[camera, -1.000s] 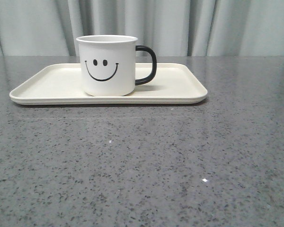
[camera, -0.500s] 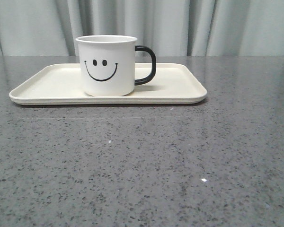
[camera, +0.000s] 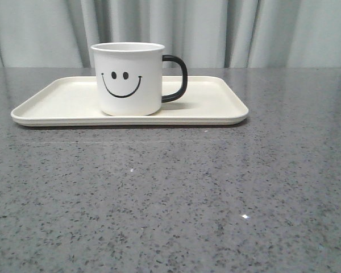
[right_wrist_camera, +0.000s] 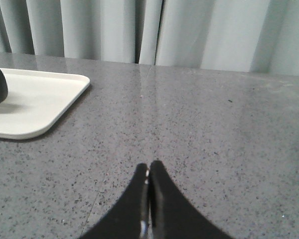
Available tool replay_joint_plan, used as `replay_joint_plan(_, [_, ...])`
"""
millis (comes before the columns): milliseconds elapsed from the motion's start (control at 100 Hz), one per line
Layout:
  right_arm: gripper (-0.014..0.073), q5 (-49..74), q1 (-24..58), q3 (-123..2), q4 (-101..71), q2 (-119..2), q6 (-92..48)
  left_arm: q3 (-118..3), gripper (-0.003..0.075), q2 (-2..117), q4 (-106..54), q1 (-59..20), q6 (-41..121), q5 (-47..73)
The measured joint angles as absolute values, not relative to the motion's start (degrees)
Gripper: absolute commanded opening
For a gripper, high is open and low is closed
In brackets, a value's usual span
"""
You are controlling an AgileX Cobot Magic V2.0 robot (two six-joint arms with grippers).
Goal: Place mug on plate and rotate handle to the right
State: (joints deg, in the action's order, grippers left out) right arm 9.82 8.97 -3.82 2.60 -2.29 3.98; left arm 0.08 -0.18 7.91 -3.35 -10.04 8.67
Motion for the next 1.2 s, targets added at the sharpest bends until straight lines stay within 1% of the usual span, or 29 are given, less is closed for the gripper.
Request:
replay_joint_plan(240, [-0.0067, 8.3, 9.0, 1.4, 2.7, 0.5, 4.6, 0.1, -0.002, -0.2, 7.9, -3.4, -10.0, 8.7])
replay_joint_plan(1200, [-0.0067, 7.1, 9.0, 1.6, 2.5, 0.7, 4.7, 0.1, -0.002, -0.2, 7.9, -3.4, -10.0, 8.7])
